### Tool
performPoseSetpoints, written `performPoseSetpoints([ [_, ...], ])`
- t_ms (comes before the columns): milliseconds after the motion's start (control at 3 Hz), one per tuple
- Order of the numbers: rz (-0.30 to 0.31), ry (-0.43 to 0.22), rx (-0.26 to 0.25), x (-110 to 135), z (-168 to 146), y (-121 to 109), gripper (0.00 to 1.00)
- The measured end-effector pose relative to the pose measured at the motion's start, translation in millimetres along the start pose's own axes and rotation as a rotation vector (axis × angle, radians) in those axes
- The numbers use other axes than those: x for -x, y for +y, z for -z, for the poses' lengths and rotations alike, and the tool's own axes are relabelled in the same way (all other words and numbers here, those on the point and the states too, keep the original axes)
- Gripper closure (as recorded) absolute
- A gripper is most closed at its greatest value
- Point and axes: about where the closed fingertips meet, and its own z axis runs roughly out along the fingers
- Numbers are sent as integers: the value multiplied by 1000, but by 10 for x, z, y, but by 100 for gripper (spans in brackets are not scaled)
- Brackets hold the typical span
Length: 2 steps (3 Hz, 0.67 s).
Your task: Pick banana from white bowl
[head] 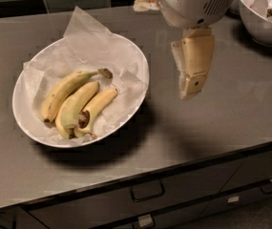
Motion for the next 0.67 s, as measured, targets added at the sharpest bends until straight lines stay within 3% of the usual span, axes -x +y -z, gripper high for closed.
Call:
performPoseSetpoints([
  [333,0,0,0,0,0,0,0],
  [667,66,-29,-21,85,-17,-83,0],
])
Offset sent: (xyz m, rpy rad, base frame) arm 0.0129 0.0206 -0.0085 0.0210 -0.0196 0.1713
